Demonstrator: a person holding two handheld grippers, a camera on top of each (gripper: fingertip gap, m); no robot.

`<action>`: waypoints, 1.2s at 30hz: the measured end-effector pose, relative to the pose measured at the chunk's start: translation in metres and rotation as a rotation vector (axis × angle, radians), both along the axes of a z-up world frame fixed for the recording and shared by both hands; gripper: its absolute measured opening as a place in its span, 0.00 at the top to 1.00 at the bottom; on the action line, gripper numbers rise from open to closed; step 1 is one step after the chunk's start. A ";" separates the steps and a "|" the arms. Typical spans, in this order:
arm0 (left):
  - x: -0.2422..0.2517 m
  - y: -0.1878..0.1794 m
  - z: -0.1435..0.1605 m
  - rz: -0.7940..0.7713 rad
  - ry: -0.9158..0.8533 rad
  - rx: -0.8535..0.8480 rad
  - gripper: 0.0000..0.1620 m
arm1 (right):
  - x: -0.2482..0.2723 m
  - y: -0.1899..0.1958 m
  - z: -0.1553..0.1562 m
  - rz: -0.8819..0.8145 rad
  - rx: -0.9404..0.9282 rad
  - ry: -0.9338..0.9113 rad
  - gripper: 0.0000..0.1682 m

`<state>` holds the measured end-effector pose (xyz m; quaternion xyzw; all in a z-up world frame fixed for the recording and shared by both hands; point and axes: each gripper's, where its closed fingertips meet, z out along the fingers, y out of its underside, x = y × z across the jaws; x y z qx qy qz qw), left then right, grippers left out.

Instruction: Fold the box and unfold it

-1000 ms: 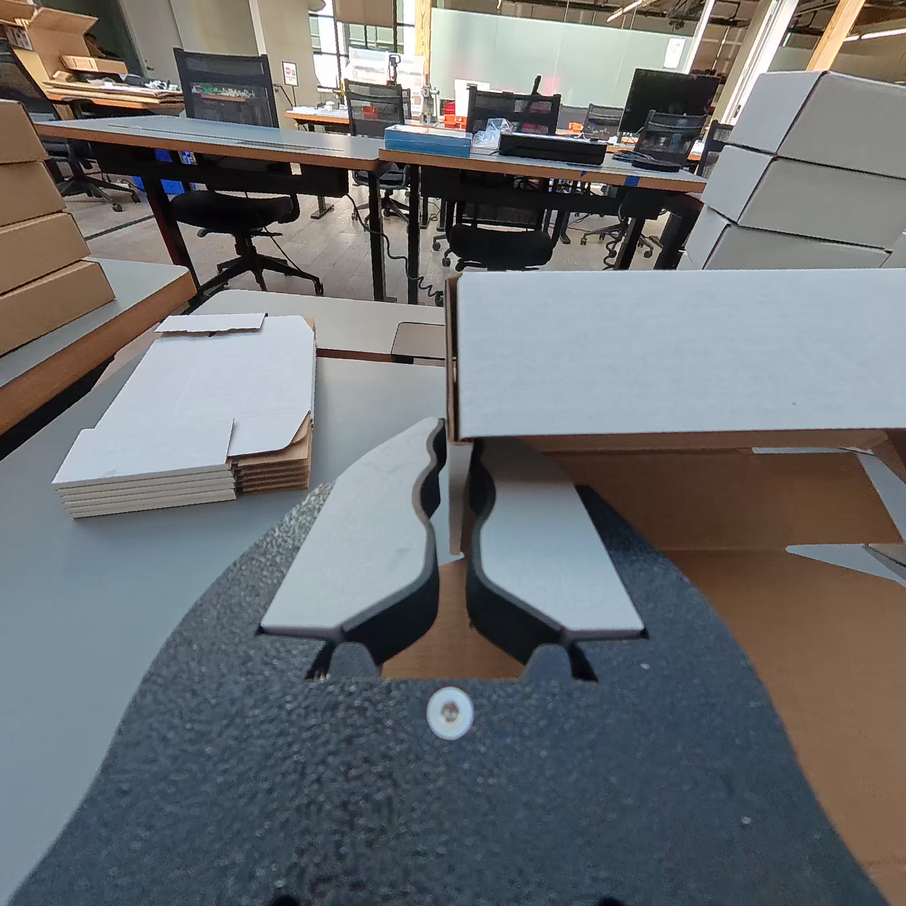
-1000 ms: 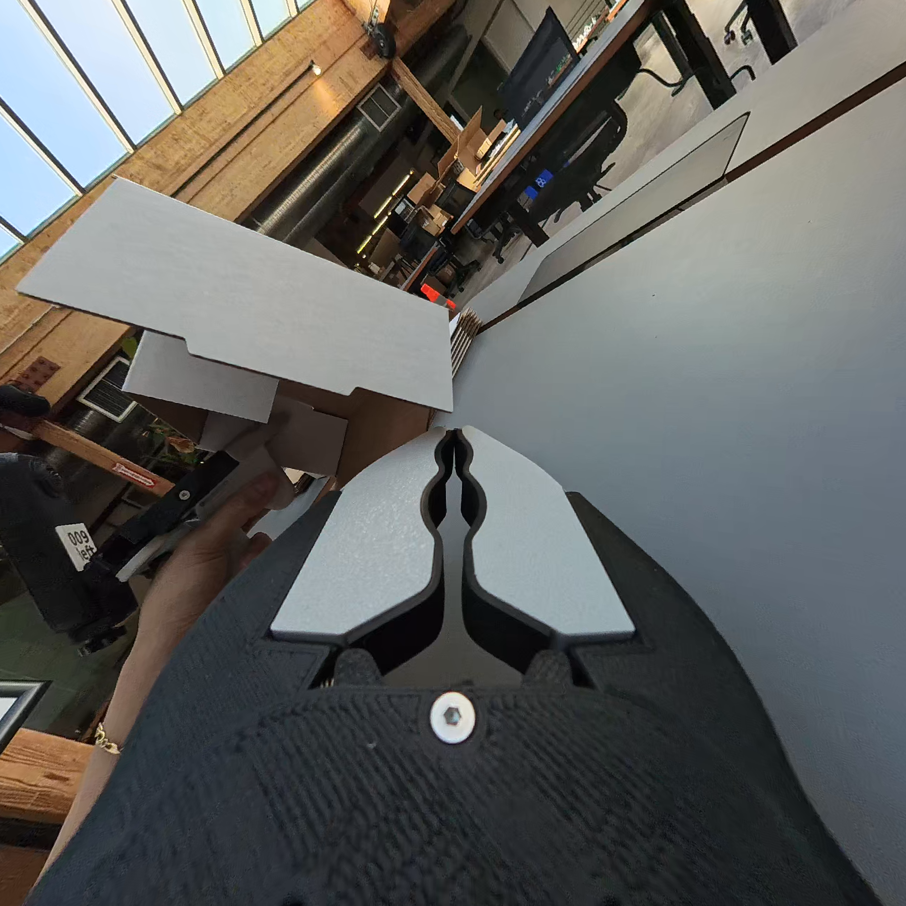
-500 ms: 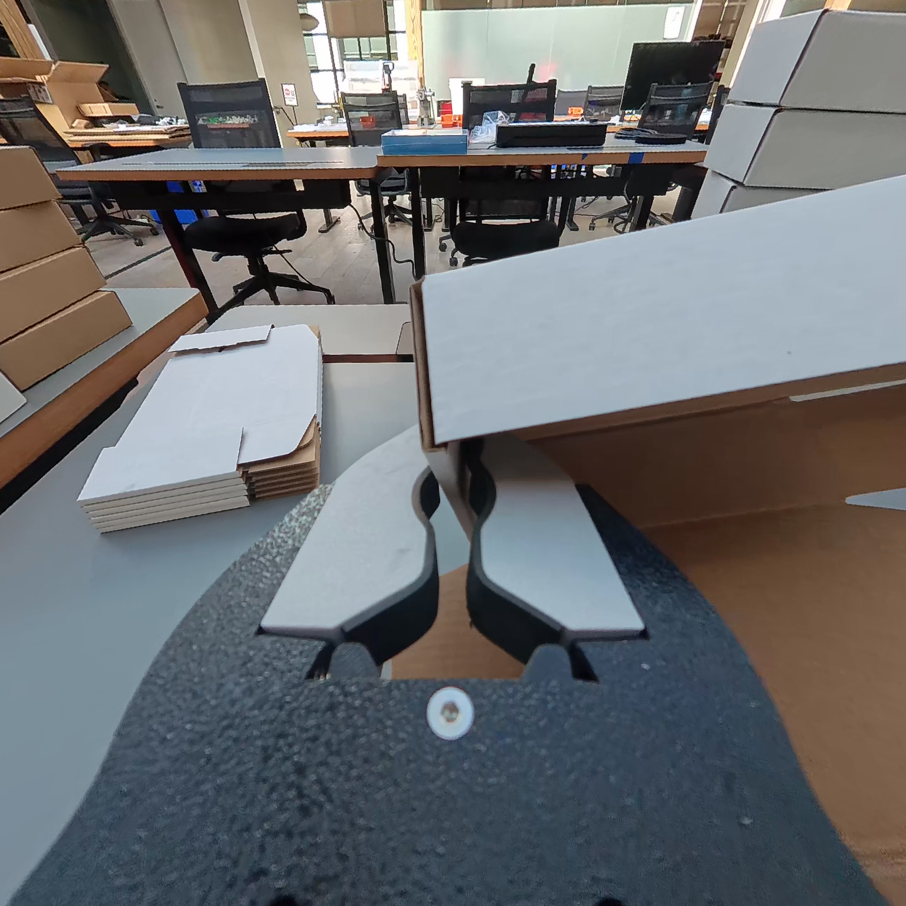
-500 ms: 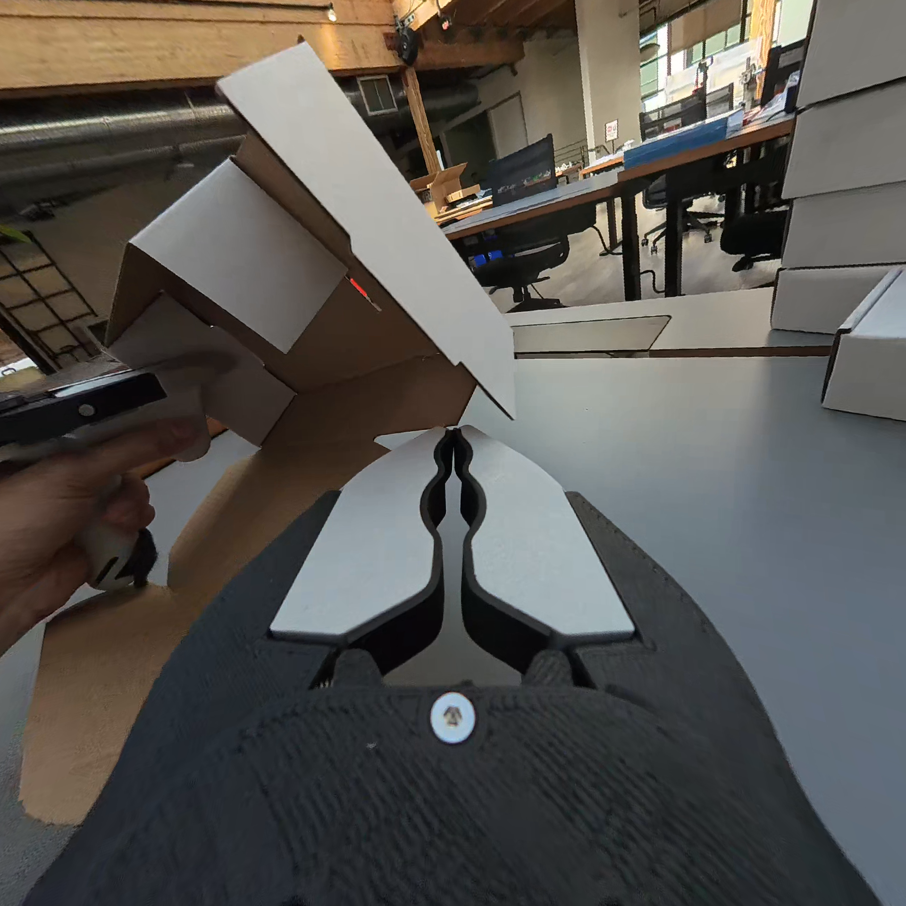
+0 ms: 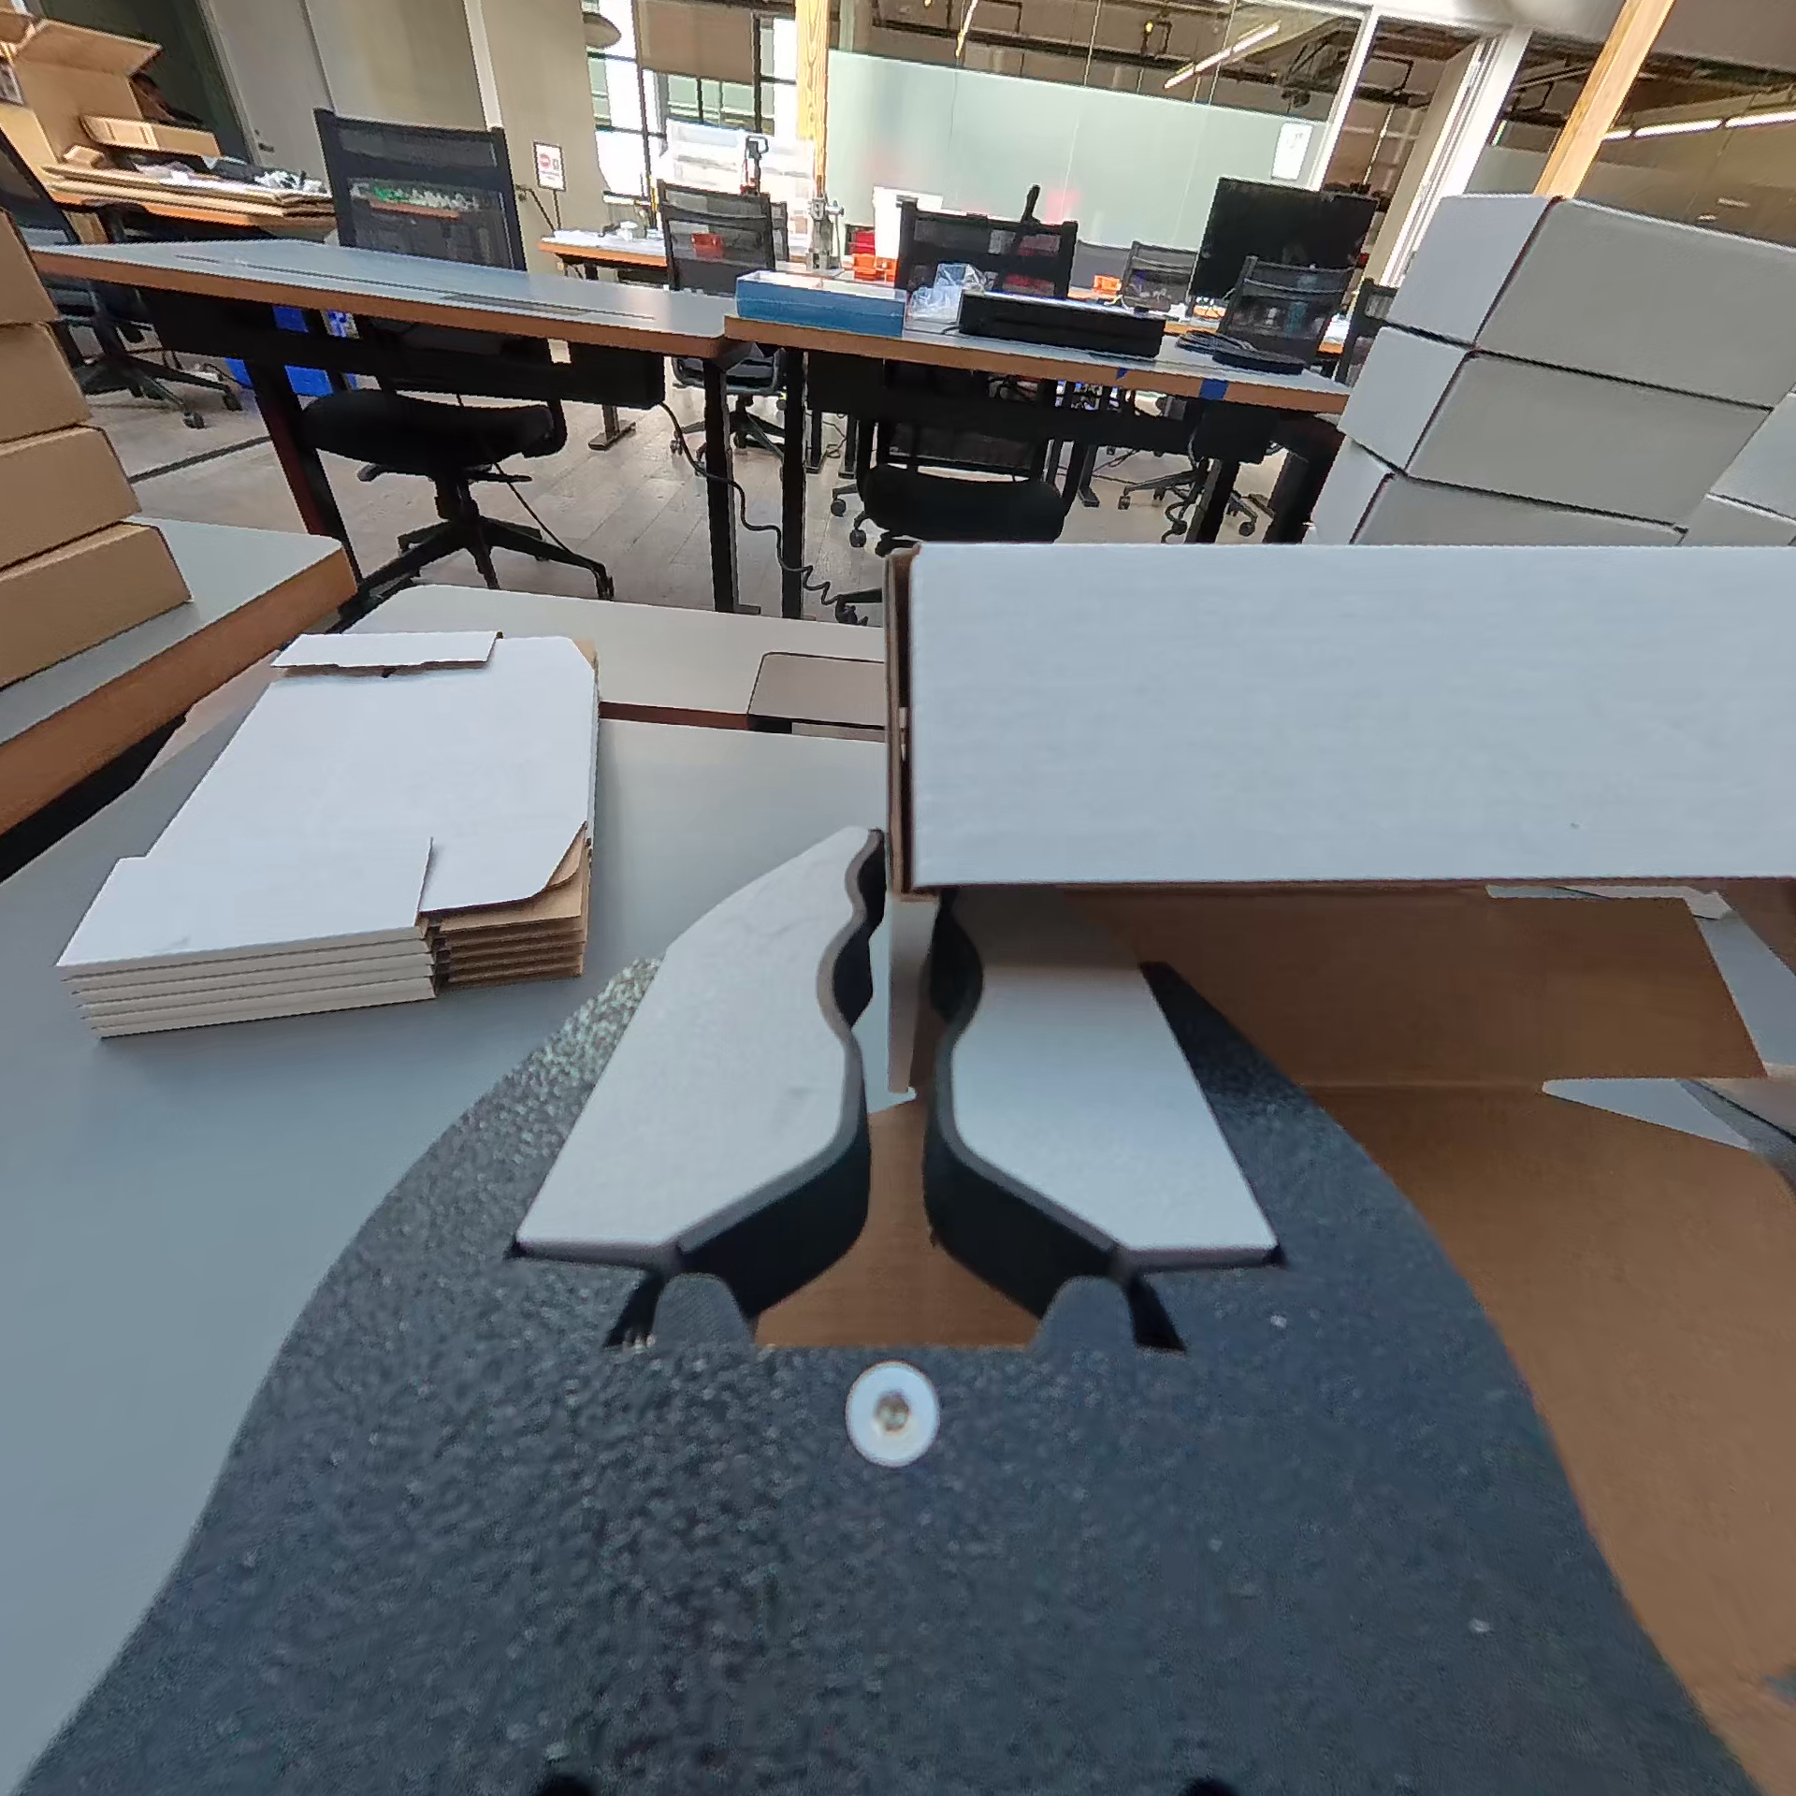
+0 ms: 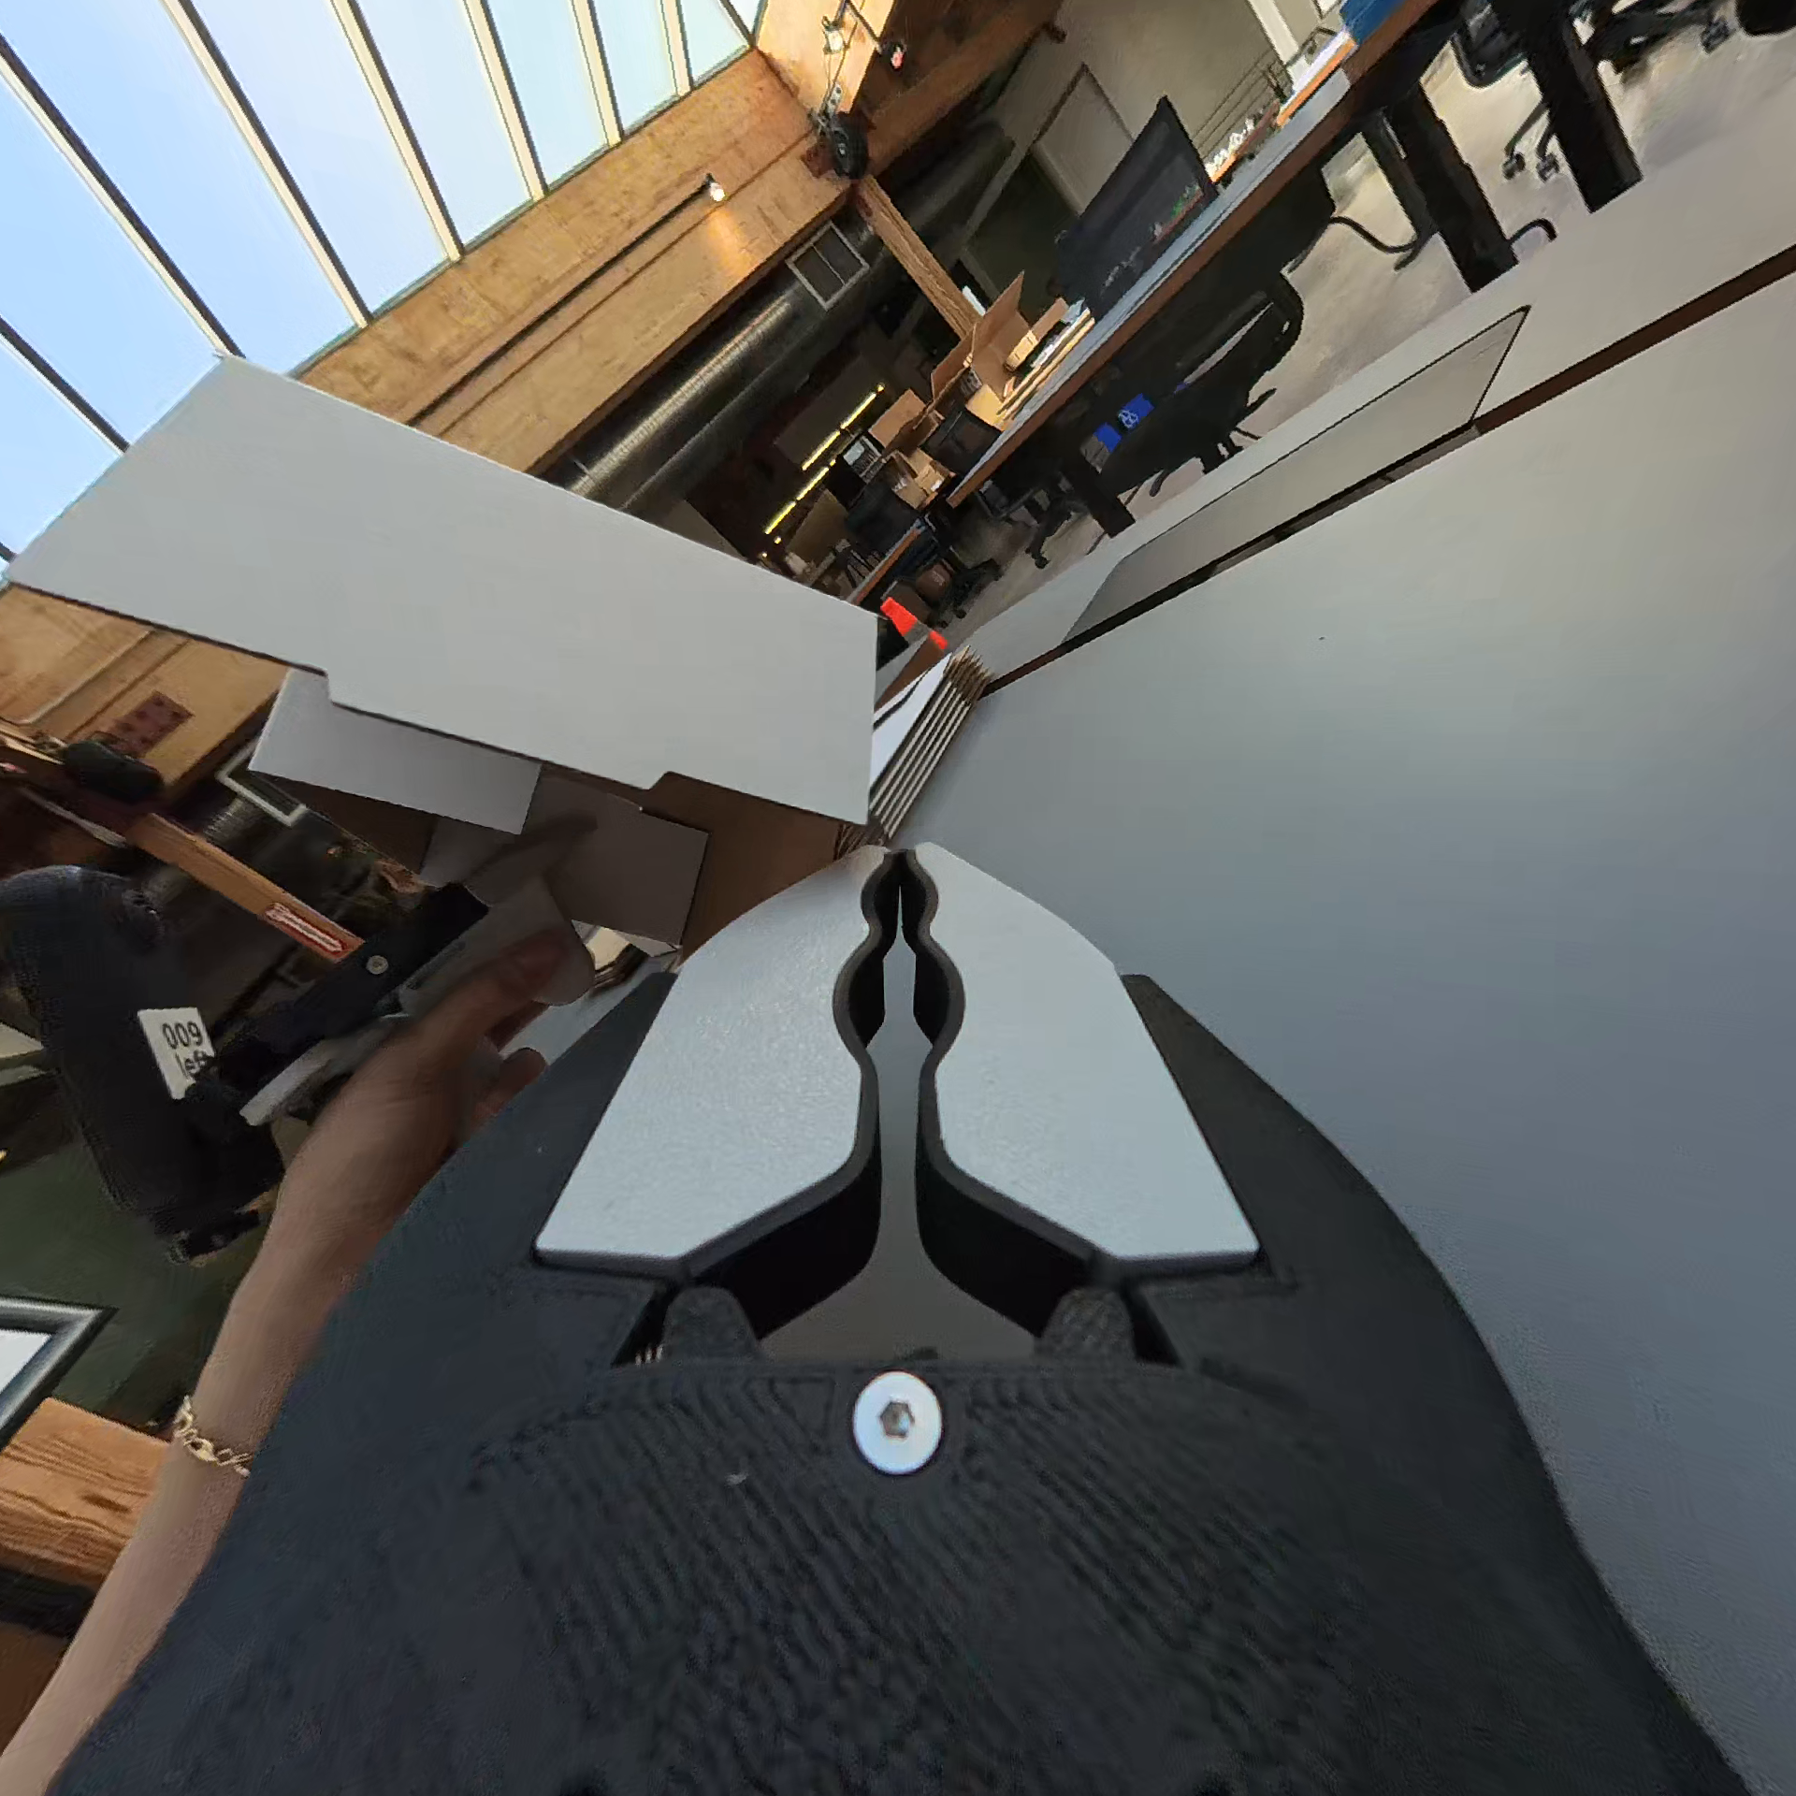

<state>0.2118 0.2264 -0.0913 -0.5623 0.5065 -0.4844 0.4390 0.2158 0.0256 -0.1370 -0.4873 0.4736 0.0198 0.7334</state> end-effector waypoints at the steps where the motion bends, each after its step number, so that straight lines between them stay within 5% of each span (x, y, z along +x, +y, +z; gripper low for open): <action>1: 0.000 -0.001 -0.001 -0.008 0.007 -0.009 0.96 | 0.000 0.000 0.000 0.015 0.041 0.019 1.00; 7: 0.003 -0.001 -0.014 -0.033 0.046 0.016 0.96 | -0.006 0.001 0.018 0.032 0.096 -0.107 1.00; 26: 0.004 -0.013 -0.030 -0.135 0.153 0.083 0.96 | -0.026 0.001 0.045 -0.212 -0.425 -0.657 1.00; 31: 0.003 -0.018 -0.031 -0.162 0.152 0.103 0.96 | -0.030 0.006 0.040 -0.134 -0.690 -0.768 1.00; 36: 0.002 -0.021 -0.027 -0.140 0.151 0.115 0.96 | -0.028 0.005 0.028 -0.119 -1.153 -0.870 1.00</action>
